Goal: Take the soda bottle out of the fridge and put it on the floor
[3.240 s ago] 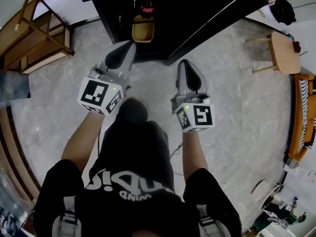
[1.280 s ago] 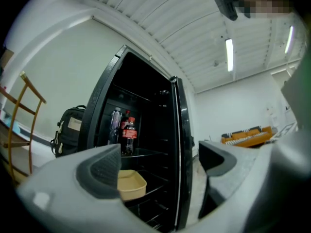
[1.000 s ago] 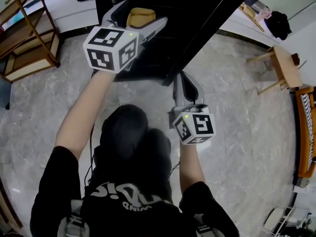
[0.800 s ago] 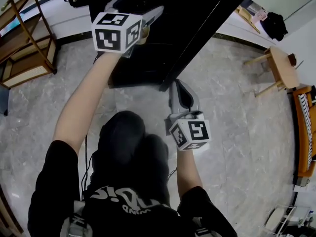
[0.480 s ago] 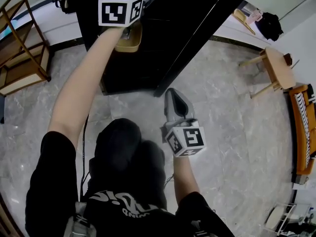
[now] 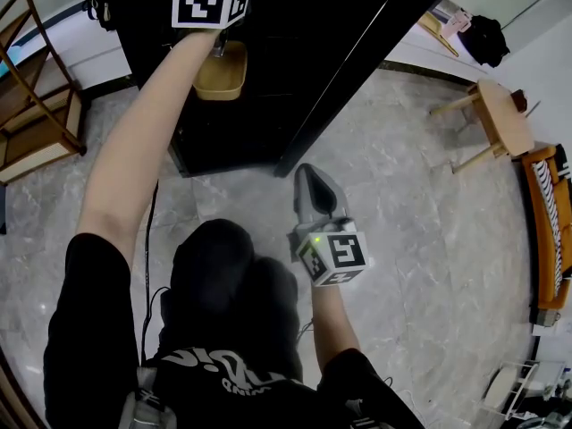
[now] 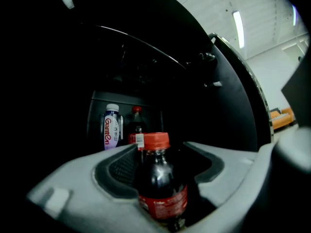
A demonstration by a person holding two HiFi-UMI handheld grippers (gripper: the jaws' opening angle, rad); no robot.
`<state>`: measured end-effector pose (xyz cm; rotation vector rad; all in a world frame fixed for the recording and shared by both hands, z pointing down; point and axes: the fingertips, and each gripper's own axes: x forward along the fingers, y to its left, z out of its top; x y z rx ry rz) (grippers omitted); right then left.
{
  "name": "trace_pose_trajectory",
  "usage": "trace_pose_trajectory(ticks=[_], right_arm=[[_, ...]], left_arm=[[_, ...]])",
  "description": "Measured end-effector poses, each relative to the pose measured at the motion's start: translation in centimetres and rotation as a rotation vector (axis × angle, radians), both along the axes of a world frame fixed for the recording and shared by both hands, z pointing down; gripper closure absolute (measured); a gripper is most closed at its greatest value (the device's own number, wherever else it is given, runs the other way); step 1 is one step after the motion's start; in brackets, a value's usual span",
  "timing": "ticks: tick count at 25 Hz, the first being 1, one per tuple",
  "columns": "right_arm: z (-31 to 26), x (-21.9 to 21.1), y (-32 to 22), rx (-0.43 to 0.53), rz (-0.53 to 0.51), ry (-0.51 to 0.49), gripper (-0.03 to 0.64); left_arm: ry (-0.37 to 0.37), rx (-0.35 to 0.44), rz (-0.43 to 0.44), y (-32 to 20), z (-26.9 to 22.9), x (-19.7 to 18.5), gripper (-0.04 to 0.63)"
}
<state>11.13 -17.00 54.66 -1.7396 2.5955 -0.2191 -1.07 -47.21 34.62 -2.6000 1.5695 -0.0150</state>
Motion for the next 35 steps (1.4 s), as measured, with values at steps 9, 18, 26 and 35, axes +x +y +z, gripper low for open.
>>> trace_pose_trajectory(ticks=[9, 18, 26, 35], right_arm=[[0.3, -0.1, 0.2, -0.008, 0.005, 0.008, 0.62], [0.3, 0.2, 0.6, 0.001, 0.029, 0.021, 0.62], [0.6, 1.2, 2.5, 0.009, 0.063, 0.019, 0.62], [1.3, 2.9, 5.6, 0.008, 0.119, -0.001, 0.62]], left_arm=[[-0.007, -0.009, 0.025, 0.1, -0.1, -0.3, 0.36], [-0.01, 0.036, 0.076, 3.3, -0.7, -0.2, 0.395], [0.036, 0.105, 0.262, 12.4, -3.1, 2.1, 0.444], [0.103, 0.116, 0.493, 22.3, -4.3, 5.6, 0.446]])
